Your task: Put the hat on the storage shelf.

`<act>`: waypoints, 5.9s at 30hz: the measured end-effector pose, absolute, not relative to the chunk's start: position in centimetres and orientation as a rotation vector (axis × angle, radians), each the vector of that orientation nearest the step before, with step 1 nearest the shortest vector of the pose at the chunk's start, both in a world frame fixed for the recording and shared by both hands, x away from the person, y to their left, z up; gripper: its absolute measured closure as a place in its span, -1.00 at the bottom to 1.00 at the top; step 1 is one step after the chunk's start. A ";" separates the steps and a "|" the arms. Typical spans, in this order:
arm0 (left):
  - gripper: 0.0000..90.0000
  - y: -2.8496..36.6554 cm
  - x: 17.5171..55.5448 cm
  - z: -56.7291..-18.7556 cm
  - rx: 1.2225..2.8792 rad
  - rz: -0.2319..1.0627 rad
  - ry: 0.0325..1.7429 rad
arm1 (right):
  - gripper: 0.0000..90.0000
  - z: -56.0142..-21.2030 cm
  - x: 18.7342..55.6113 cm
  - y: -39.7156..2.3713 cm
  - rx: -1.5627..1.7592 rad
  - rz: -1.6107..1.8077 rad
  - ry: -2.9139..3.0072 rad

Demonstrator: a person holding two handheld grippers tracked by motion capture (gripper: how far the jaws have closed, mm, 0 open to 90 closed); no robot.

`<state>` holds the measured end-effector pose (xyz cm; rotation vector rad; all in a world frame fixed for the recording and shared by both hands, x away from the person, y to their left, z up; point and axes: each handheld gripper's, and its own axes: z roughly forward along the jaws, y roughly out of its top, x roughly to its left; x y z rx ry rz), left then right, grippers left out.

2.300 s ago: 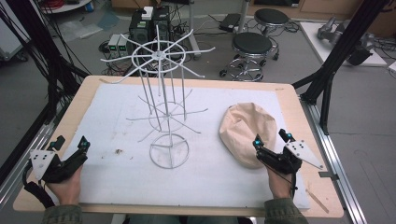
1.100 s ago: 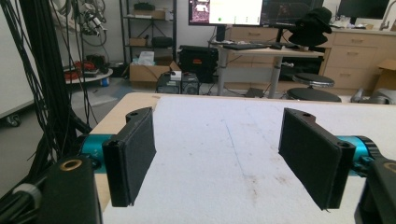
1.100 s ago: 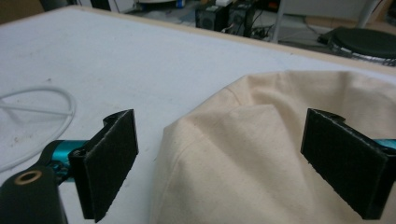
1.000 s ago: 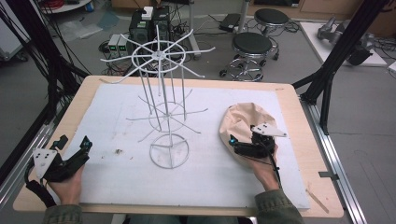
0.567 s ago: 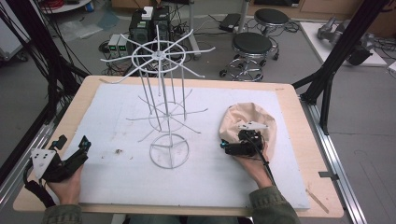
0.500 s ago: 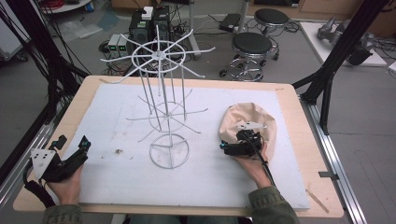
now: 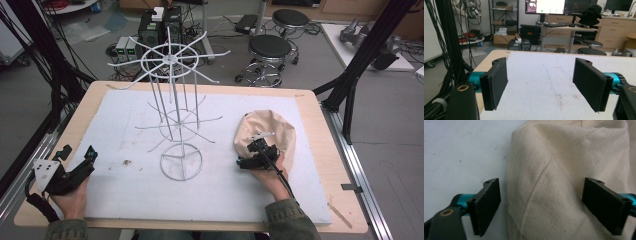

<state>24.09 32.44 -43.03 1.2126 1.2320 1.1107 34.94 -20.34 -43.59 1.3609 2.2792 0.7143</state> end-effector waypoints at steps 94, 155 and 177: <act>-0.37 31.5 24.4 -43.1 1.246 1.057 1.192 | 0.68 -31.5 27.0 -23.3 0.854 1.785 1.777; -0.37 31.5 24.1 -43.2 1.243 1.050 1.210 | 0.64 -17.1 21.5 -20.4 0.239 2.244 1.547; -0.37 31.3 24.2 -43.2 1.260 1.045 1.213 | 0.58 -23.2 24.4 -21.6 0.253 2.408 1.724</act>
